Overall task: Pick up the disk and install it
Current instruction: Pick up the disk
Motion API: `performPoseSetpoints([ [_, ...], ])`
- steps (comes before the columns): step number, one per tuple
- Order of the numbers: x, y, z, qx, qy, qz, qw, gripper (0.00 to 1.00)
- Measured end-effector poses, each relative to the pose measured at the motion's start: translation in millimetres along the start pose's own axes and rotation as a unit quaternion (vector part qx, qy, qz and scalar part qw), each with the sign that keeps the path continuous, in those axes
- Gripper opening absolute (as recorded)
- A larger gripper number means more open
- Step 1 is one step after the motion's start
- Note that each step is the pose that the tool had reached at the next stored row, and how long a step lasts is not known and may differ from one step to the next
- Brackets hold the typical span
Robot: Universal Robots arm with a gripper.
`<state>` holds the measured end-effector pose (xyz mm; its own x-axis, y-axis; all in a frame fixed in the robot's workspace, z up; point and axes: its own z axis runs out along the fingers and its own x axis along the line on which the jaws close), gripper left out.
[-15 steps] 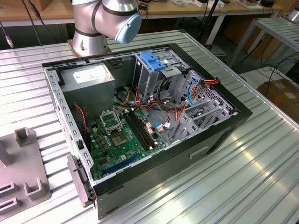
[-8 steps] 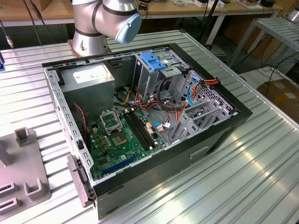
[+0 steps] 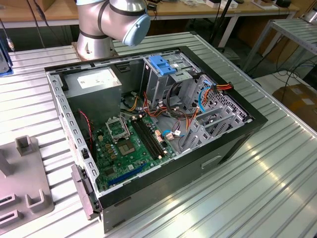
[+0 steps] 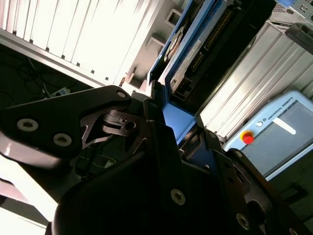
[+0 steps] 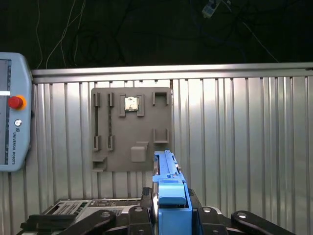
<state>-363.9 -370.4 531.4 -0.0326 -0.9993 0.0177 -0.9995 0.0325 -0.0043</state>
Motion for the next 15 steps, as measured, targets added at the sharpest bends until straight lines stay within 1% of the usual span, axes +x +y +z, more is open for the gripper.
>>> performPoseSetpoints([
  [7,-0.3,-9.0,0.2,0.0000,0.0001,0.000,1.00000,0.37],
  [10,-0.5,-13.6,0.3,0.0000,0.0001,0.000,1.00000,0.37],
  [12,-0.6,-18.9,0.5,0.0000,0.0001,0.000,1.00000,0.37],
  [15,-0.8,-23.2,0.6,0.0000,0.0001,0.000,1.00000,0.37],
])
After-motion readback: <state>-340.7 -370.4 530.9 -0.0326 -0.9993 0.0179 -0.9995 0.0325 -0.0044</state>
